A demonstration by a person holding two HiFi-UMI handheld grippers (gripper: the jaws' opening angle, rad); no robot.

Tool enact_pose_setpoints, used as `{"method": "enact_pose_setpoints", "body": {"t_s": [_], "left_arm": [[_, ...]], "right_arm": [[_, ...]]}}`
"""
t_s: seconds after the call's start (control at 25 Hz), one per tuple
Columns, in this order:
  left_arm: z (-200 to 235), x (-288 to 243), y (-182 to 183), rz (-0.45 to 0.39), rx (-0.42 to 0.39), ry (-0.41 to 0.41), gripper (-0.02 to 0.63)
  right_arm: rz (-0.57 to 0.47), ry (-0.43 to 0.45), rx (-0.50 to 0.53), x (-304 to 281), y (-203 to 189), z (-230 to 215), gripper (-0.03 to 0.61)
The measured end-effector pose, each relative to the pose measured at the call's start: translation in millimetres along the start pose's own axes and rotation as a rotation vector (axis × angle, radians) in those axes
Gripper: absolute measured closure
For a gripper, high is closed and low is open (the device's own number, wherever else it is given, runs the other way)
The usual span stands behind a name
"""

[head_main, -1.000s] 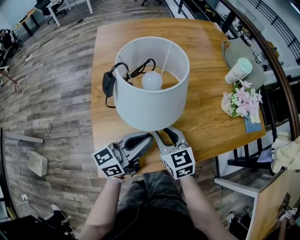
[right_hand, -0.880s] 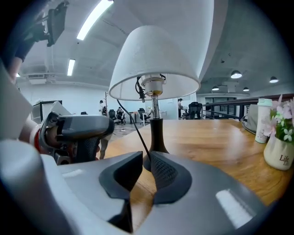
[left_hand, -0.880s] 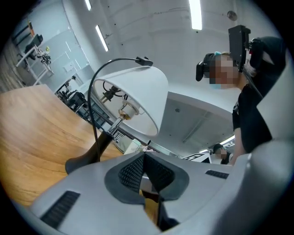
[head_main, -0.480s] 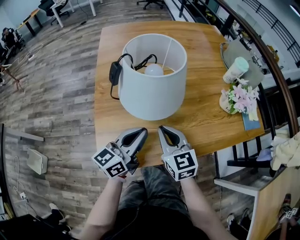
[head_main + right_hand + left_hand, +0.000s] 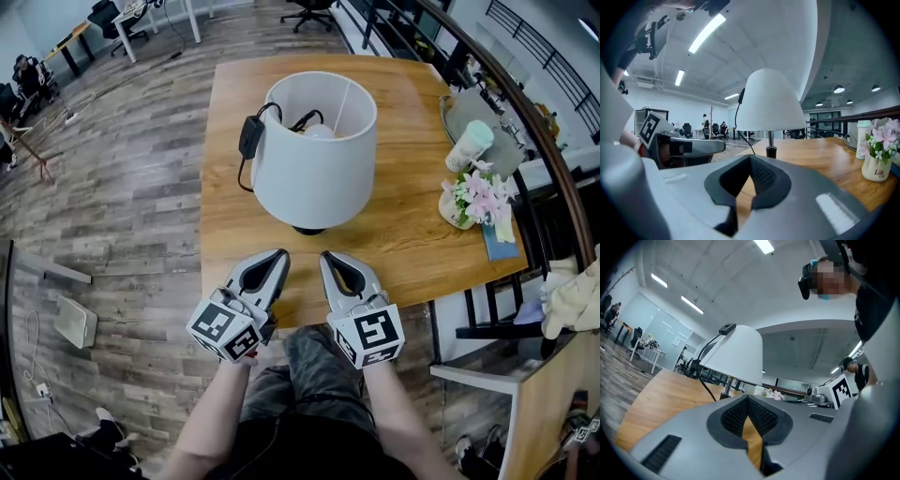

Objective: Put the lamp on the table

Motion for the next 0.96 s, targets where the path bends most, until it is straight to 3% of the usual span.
{"method": "enact_pose_setpoints", "body": {"t_s": [0.4, 0.96], "left_arm": [[-7, 17, 23, -0.017, -0.108, 0.102, 0.617], [-31, 38, 64, -0.07, -0.205, 0.13, 0.617]], "right_arm": [[-0.06, -0.009, 0.023, 17, 25, 20, 0.571], [-0.173, -0.006, 0.075, 38, 72, 49, 0.571]]}}
Point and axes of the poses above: the fingertips, and each gripper's own axes: x backward along the fingers, z to its left, y out of its top, the point moved 2 cm from there along x, backward along the fingers, and after that the axes turned 2 degrees about -z, right-handed, at the moved point
